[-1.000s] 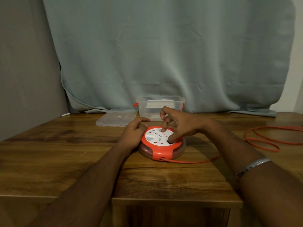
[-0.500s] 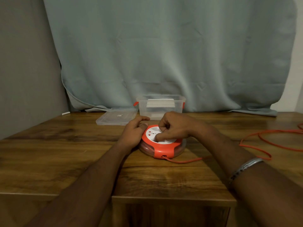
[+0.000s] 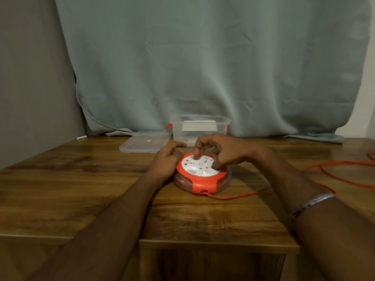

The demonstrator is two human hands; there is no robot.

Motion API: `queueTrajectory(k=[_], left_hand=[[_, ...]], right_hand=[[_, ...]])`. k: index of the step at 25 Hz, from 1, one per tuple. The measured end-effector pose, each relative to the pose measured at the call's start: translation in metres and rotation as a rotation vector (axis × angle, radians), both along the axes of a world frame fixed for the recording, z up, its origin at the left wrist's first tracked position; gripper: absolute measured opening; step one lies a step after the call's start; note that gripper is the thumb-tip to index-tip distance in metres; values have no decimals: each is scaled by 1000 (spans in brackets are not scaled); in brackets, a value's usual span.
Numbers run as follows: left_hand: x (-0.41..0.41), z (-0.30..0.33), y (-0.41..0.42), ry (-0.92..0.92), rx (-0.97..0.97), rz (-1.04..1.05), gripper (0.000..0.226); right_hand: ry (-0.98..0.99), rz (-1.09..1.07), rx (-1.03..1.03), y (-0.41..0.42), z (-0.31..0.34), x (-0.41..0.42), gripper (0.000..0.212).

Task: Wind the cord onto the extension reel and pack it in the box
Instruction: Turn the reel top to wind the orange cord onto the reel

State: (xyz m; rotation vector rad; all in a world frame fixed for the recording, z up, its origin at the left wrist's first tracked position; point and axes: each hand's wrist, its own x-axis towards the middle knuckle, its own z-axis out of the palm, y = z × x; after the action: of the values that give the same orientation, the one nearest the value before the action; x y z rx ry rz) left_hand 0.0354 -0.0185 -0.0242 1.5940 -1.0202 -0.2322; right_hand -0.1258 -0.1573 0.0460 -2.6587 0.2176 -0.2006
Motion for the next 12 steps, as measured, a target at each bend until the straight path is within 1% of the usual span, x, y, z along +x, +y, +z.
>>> queueTrajectory(k=[3,7,10,12], left_hand=[[-3,3,1,5,2,-3,29],[-4,3,1,17,-12,-9,27],[-4,3,1,16,-14,-6,26],[-3,3,1,19,-18,-7,26]], right_hand=[[24,0,90,-6,1,-2,62],[16,-29,97,-5,0,-6,65],[1,-41,69,2,1,-7,58],[-9,-51,-7,8,0,-6,48]])
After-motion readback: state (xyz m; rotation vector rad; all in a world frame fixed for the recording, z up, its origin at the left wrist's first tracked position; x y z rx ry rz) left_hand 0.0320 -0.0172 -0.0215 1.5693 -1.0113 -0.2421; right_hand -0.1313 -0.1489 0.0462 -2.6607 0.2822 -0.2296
